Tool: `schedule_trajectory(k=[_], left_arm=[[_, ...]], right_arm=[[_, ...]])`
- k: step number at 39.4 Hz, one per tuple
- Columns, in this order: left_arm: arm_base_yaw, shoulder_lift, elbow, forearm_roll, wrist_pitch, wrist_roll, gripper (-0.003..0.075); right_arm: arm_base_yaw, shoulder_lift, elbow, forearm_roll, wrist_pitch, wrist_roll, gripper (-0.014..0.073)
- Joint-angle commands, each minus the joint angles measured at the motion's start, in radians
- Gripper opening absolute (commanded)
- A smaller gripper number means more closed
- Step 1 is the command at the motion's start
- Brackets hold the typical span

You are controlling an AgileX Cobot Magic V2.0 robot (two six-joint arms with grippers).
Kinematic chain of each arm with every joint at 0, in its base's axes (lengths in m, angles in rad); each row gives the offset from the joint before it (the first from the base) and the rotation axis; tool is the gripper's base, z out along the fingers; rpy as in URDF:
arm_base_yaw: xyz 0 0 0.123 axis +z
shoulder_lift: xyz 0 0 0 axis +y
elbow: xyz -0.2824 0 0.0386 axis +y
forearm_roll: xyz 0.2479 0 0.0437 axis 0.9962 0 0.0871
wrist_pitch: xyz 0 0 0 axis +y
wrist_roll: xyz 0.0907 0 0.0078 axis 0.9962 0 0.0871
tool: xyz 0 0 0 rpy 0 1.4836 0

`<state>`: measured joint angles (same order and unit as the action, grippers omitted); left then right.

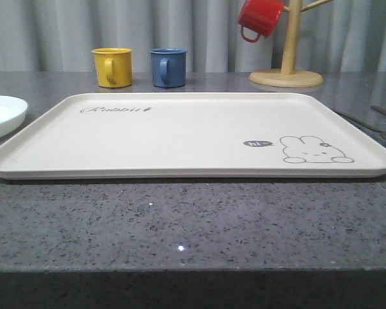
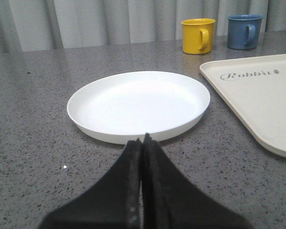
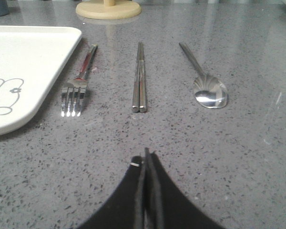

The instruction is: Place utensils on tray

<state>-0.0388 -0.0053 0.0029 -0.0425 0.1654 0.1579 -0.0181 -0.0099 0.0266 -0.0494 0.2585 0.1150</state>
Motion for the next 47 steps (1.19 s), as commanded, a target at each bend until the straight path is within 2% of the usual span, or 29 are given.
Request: schedule_trajectory(k=[1,20,27,33,35,40,47], left_arm=[[0.002,-0.021,0.001,-0.009,-0.079,-0.01,-0.0018],[0.002,-0.021,0.001,-0.009,-0.095,-0.01,-0.0018],[0.002,-0.021,0.001,-0.009,-0.19,-0.01,-0.0018],[0.002,-0.021,-0.017,-0.009,-0.384,-0.01,-0.0018],[0.002,-0.021,-0.05,-0.009,-0.398,-0.01,-0.0018],[0.002,-0.001,-0.183,-0.009,-0.33,-0.01,-0.0018],[0.002,0.207,-0.428,-0.001,-0.023,-0.01,-0.0018]], right_arm=[[-0.001,-0.019,-0.012,-0.005,-0.078,-0.008,-0.0067],[-0.001,-0.019,-0.012,-0.005,-0.078,-0.008,-0.0067],[-0.001,-0.019,-0.013,0.024,-0.132,-0.006,-0.0067],[-0.001,-0.019,-0.057,0.026,-0.192,-0.006,-0.0067],[-0.001,-0.019,-0.098,0.026,-0.178,-0.006,-0.0067],[-0.001,-0.011,-0.272,0.024,-0.074,-0.006,-0.0067],[-0.001,0.197,-0.566,0.021,0.12,-0.006,-0.0067]])
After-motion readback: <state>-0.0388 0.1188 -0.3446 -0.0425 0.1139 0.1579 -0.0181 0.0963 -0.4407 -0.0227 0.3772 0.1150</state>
